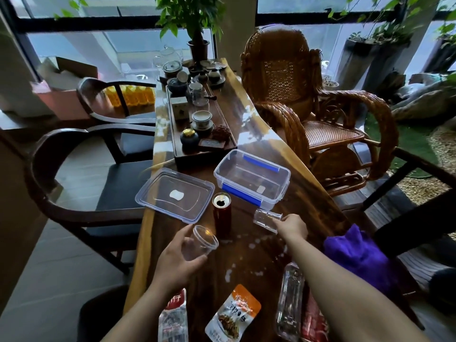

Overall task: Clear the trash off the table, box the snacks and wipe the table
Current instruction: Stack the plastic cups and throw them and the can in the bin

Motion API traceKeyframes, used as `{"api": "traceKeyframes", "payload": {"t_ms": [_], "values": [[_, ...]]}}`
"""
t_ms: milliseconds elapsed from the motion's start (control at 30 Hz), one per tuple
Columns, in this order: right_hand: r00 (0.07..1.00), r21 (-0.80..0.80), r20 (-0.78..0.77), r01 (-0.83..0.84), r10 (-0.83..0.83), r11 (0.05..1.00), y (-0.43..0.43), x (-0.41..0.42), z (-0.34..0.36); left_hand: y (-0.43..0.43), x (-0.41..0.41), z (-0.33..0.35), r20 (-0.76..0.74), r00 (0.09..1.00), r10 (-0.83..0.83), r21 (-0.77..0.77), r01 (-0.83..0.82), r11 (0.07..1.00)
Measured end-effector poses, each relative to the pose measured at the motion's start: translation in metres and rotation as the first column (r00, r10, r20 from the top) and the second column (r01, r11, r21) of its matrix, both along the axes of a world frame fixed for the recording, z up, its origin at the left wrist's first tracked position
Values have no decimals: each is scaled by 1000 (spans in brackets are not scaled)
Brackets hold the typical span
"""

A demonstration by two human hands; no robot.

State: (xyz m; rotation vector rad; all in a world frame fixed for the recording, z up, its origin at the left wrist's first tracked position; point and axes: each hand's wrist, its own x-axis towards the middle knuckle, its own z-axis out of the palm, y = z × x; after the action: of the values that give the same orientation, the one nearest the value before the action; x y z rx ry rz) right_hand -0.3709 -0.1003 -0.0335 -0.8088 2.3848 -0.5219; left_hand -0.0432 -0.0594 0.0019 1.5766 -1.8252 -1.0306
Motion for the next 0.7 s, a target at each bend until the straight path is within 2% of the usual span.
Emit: {"api": "traceKeyframes", "payload": {"t_ms": [133,333,467,567,700], "values": [[999,-28,6,37,-37,999,4,-1,-6,1,-1,-2,18,1000,7,-2,-7,1000],[998,-260,30,61,-55,964,34,3,11,4,-2,-2,23,1000,-4,-3,4,1000],[992,-434,16,-104,123,895,54,23,42,4,-3,-1,0,1000,-15,-6,15,1000],[954,-570,-32,-262,297,779,62,45,71,3,-4,-1,6,1000,-16,-10,16,1000],[868,-629,-157,-455,470,630,71,69,93,1,-3,0,38,999,-37,-33,38,999]]}}
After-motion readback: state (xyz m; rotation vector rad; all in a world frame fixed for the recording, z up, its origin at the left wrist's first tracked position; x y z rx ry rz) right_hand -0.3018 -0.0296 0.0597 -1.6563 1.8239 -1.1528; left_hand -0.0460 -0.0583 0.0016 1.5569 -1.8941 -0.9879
